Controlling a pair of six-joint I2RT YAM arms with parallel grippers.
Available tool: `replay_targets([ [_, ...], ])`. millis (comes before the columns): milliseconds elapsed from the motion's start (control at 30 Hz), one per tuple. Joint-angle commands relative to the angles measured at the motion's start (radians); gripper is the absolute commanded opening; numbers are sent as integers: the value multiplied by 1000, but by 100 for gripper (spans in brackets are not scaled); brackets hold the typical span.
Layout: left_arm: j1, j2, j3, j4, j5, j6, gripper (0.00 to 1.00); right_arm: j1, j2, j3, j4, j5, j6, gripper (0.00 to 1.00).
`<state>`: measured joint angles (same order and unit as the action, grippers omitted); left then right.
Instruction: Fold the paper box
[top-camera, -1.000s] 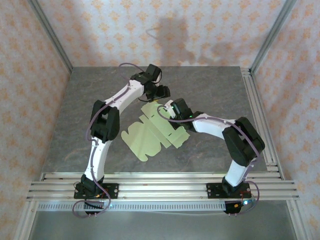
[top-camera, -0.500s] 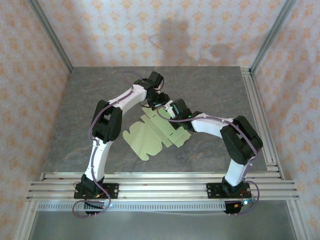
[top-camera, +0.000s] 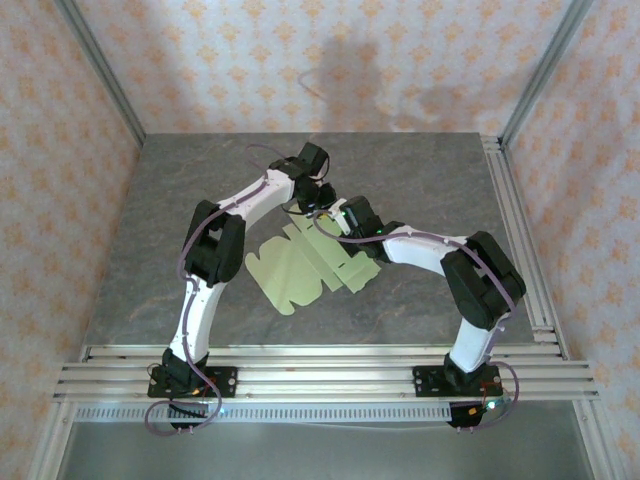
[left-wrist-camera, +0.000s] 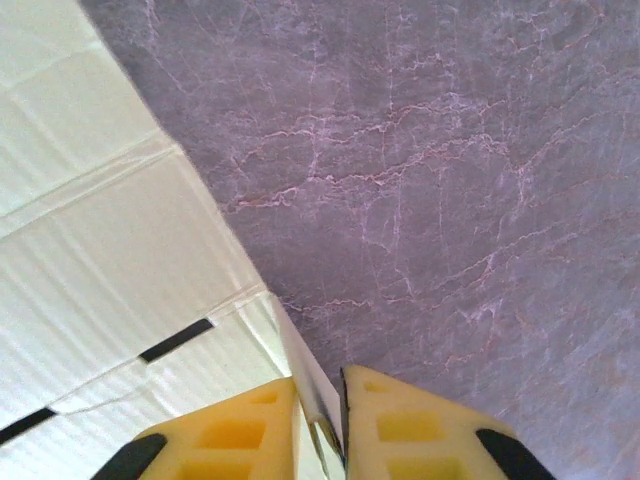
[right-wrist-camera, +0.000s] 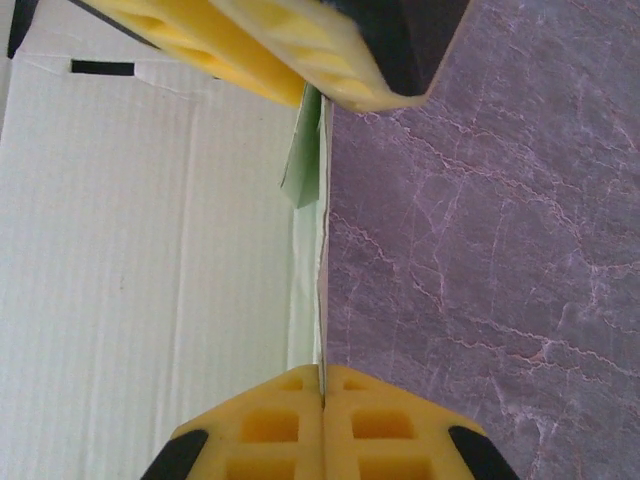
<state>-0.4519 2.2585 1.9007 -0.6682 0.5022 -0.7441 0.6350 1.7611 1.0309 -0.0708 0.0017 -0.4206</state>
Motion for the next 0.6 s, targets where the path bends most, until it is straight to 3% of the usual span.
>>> replay_targets([
  [0,-16,-17,-1,18,32,-9,15,8,16,31,-10,11,-12,0],
  [67,-16,-19,-1,15,29,-11,18,8,17,30,-12,12,-12,0],
  [133,-15,-19,-2,17,29,-12,30,8,16,31,-13,13,-13,0],
  [200,-15,-19,-2,20,30,-14,35,8,16,31,-13,13,-13,0],
  [300,-15,-20,-1,23,32,-15,34,9,17,32,-15,14,-12,0],
  [433,-16,-23,0,22,28,-15,17,10,19,32,-16,18,-13,0],
  [500,-16,-25,-2,20,26,-15,17,9,20,34,-18,21,-13,0],
  [567,-16,-33,-9,25,18,-14,28,9,18,33,-20,25,-13,0],
])
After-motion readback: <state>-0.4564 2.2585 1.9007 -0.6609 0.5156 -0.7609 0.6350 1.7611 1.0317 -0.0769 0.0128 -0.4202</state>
